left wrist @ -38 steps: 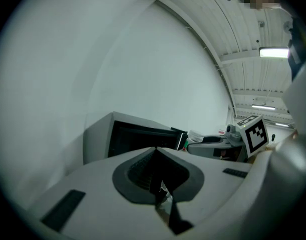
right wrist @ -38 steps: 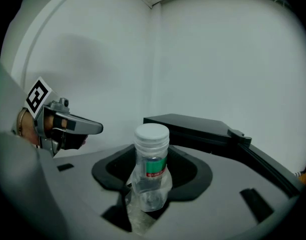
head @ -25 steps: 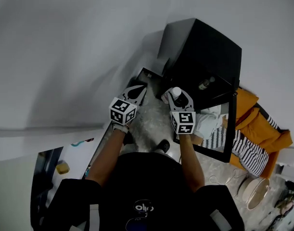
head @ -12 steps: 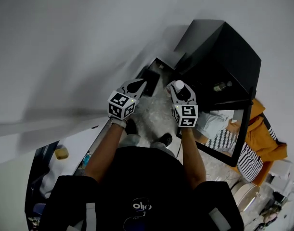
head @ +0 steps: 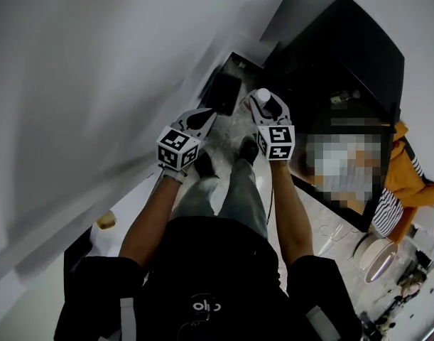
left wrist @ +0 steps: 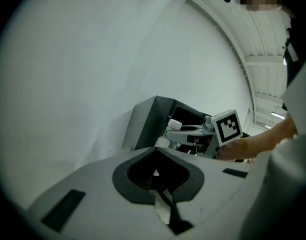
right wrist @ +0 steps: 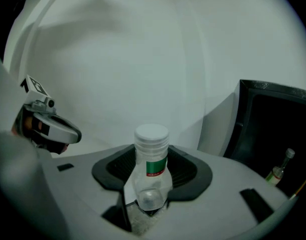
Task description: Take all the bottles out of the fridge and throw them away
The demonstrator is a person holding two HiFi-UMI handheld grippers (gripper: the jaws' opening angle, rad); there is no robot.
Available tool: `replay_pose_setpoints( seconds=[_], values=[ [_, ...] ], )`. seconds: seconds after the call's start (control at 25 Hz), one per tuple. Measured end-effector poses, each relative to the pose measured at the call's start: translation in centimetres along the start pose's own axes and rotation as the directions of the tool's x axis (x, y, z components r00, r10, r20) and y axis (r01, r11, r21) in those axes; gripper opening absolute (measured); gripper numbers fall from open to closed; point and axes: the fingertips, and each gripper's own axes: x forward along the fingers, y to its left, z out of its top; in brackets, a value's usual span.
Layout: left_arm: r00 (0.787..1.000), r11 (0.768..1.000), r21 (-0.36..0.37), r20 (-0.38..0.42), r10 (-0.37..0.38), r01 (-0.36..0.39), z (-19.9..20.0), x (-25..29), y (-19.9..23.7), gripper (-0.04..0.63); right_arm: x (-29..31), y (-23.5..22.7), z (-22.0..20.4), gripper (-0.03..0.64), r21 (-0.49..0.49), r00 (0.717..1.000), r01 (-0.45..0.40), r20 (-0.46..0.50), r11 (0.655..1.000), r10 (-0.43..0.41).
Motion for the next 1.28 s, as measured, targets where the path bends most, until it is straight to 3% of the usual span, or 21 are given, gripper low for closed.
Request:
replay_pose_setpoints(
  seconds=[0.6, 0.96, 1.28],
  values=[
    [0.993, 0.987, -0.123, -0.069, 0.094, -0.102, -8.7, 8.9, 4.5, 0.002, 12.6, -3.5, -13.6, 0.2, 0.083, 0.986, -0.129, -0.097, 0.988, 0.137],
    [0.987, 0.974, -0.166, -0.085, 0.138, -0.151, -15.0, 11.1, 8.5, 0.002, 19.5, -2.2, -23.4, 0.199, 0.122, 0.967, -0.15, -0.19, 0.981, 0.171],
    [0.98, 0.965, -0.188, -0.11, 0.163, -0.182, -20.5, 11.5, 10.5, 0.002, 25.0, -1.4, -32.4, 0.2, 0.152, 0.959, -0.115, -0.242, 0.982, 0.15]
  ],
)
